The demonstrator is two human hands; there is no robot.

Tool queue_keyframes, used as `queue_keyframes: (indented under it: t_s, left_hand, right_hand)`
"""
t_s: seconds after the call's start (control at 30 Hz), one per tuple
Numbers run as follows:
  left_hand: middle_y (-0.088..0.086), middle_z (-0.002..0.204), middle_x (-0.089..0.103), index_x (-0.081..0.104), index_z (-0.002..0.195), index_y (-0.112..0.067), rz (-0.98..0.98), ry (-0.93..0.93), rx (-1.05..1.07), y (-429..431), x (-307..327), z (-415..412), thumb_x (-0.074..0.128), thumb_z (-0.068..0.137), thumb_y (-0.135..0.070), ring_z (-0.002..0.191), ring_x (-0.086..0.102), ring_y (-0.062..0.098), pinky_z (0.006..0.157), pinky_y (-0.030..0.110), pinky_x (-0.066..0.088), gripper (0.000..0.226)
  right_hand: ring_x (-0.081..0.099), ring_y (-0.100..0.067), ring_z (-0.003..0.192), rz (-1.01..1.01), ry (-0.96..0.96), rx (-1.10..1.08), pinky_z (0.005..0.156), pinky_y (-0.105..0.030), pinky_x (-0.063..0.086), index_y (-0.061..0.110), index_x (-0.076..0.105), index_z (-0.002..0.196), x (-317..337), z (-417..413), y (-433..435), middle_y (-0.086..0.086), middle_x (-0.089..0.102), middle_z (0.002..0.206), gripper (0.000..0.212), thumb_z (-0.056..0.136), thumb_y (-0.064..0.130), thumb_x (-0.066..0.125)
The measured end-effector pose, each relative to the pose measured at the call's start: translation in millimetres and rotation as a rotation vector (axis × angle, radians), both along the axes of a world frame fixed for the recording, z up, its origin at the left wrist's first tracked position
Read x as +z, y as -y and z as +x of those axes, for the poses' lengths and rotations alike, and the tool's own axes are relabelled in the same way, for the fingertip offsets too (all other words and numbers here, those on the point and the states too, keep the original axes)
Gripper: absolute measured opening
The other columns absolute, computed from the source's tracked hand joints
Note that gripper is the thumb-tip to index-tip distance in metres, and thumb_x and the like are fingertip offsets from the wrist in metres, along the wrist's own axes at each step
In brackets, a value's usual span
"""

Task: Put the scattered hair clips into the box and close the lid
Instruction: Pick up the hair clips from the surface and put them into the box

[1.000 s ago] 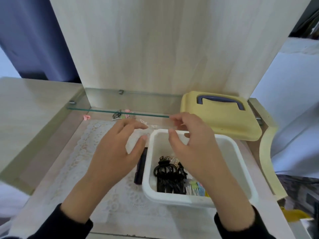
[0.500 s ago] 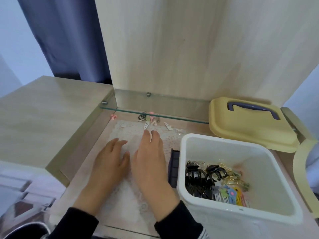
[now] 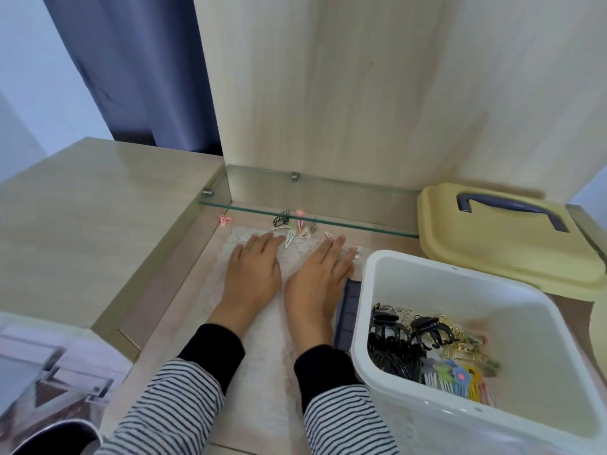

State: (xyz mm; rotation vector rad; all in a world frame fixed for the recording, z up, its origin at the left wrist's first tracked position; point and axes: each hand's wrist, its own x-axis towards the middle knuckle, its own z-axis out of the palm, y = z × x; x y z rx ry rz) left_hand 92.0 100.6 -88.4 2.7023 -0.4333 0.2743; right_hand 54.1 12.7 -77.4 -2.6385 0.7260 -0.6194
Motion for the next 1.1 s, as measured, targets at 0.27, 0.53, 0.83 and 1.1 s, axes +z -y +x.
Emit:
queue_keyframes:
  t_s: [0.27, 0.53, 0.83, 1.1]
  left_hand:
    - [0.002, 0.151, 0.04, 0.047, 0.14, -0.036, 0.006, 0.003, -0.007, -0.3, -6.6, -0.3, 0.029, 0.088, -0.025, 0.142, 0.031, 0.029, 0.115, 0.045, 0.021, 0.056]
    - [-0.005, 0.08, 0.066, 0.066, 0.081, -0.016, -0.254, 0.177, 0.061, -4.2, -2.3, -5.8, 0.047, 0.076, -0.021, 0.073, 0.061, 0.018, 0.072, 0.039, 0.051, 0.021]
    - [0.0, 0.094, 0.065, 0.065, 0.104, -0.016, -0.213, 0.194, 0.092, -4.1, -7.7, -2.9, 0.063, 0.085, -0.029, 0.088, 0.058, 0.024, 0.077, 0.04, 0.048, 0.023]
    - [0.005, 0.096, 0.062, 0.072, 0.103, -0.016, -0.215, 0.18, 0.119, -4.8, -11.1, -0.3, 0.063, 0.086, -0.024, 0.089, 0.056, 0.028, 0.076, 0.039, 0.048, 0.02]
  right_hand:
    - [0.047, -0.055, 0.118, -0.007, 0.036, 0.01, 0.097, -0.06, 0.042, -0.014, 0.057, 0.119, -3.4, 2.2, 0.2, -0.032, 0.056, 0.124, 0.054, 0.07, 0.005, 0.046]
    - [0.046, -0.038, 0.096, -0.017, 0.07, -0.018, 0.088, -0.047, 0.044, -0.005, 0.047, 0.129, -1.5, -4.1, 2.7, -0.022, 0.052, 0.105, 0.064, 0.075, 0.009, 0.015]
    - [0.05, -0.034, 0.087, 0.0, 0.142, 0.017, 0.077, -0.045, 0.047, 0.007, 0.058, 0.093, -3.4, -7.9, 3.3, -0.016, 0.057, 0.089, 0.024, 0.073, -0.004, 0.05]
    - [0.052, -0.031, 0.075, -0.033, 0.157, 0.068, 0.065, -0.038, 0.043, 0.009, 0.063, 0.089, -1.2, -10.2, 0.3, -0.012, 0.059, 0.081, 0.031, 0.064, -0.004, 0.049]
